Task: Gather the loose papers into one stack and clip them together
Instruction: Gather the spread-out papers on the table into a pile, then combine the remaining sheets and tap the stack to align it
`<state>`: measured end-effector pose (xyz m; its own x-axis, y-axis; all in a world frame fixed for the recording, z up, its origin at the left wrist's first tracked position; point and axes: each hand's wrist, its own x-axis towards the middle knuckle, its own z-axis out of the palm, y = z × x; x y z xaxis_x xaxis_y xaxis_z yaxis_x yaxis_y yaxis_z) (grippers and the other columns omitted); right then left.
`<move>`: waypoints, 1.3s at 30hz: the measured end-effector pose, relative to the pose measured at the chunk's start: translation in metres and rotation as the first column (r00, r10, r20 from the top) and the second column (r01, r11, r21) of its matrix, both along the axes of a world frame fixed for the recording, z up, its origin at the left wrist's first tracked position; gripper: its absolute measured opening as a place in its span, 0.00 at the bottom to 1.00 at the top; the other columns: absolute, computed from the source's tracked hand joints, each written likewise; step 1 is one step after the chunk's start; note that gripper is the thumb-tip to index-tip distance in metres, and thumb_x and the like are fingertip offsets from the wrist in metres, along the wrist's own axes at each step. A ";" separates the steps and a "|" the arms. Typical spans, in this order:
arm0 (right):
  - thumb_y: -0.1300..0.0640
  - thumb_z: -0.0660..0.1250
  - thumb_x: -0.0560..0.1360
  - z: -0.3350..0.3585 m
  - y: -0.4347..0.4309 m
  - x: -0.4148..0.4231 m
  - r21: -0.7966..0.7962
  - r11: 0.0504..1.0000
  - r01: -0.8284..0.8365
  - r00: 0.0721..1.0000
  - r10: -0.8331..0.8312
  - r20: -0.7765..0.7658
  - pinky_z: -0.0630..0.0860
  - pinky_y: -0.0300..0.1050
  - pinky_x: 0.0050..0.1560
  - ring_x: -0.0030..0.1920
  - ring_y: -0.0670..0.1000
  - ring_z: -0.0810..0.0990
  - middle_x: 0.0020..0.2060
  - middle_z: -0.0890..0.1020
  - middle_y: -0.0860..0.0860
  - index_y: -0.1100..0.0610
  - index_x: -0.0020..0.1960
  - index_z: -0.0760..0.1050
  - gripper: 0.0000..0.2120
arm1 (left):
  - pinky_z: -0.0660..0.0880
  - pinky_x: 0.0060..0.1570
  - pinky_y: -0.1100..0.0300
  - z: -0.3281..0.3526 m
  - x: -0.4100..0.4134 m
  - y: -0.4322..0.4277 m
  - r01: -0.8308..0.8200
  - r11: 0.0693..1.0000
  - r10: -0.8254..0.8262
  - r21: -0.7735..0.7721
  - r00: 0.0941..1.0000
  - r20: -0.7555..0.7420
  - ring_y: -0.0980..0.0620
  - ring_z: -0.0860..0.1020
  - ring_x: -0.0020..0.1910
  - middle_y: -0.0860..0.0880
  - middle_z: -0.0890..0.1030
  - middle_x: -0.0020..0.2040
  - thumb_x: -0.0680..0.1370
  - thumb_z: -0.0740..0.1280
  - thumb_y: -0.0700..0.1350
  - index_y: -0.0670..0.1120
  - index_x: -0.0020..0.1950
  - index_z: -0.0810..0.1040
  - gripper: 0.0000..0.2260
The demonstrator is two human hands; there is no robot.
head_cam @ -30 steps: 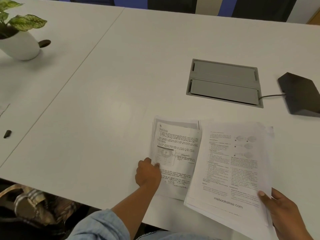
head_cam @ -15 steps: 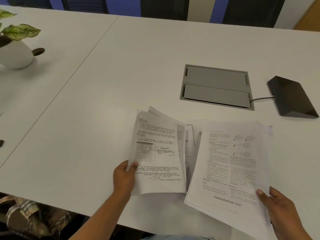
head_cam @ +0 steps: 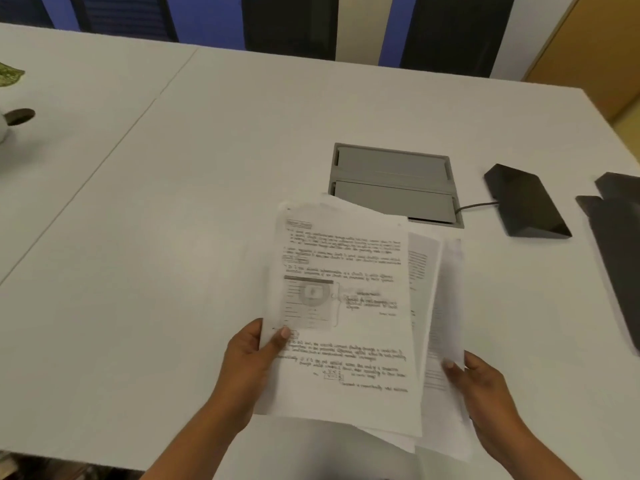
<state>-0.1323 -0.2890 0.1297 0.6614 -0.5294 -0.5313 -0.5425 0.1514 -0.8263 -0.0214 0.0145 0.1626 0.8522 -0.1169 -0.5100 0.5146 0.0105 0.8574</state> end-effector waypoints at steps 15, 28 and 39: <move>0.68 0.64 0.77 0.034 0.025 0.017 0.175 0.972 -0.157 0.986 0.143 0.089 0.83 0.52 0.39 0.46 0.61 0.87 0.48 0.87 0.60 0.59 0.58 0.81 0.13 | 0.80 0.52 0.54 0.001 0.012 -0.036 0.131 0.991 -0.127 0.037 0.988 -0.086 0.51 0.82 0.55 0.53 0.83 0.57 0.75 0.74 0.49 0.53 0.63 0.74 0.19; 0.55 0.74 0.69 0.039 0.007 0.050 0.030 0.967 -0.253 0.937 0.238 0.255 0.82 0.53 0.51 0.54 0.57 0.85 0.53 0.87 0.52 0.55 0.58 0.81 0.17 | 0.82 0.53 0.51 0.000 0.024 -0.069 0.215 0.976 -0.219 0.044 0.971 0.100 0.49 0.83 0.56 0.50 0.84 0.56 0.73 0.75 0.34 0.47 0.66 0.76 0.23; 0.63 0.74 0.71 0.029 0.005 0.084 -0.136 0.960 -0.246 0.866 0.281 0.414 0.80 0.49 0.53 0.56 0.51 0.84 0.54 0.85 0.52 0.47 0.58 0.79 0.19 | 0.83 0.49 0.55 -0.012 0.053 -0.085 0.163 0.986 -0.166 0.040 0.906 0.390 0.55 0.85 0.50 0.58 0.87 0.46 0.72 0.76 0.40 0.56 0.52 0.82 0.13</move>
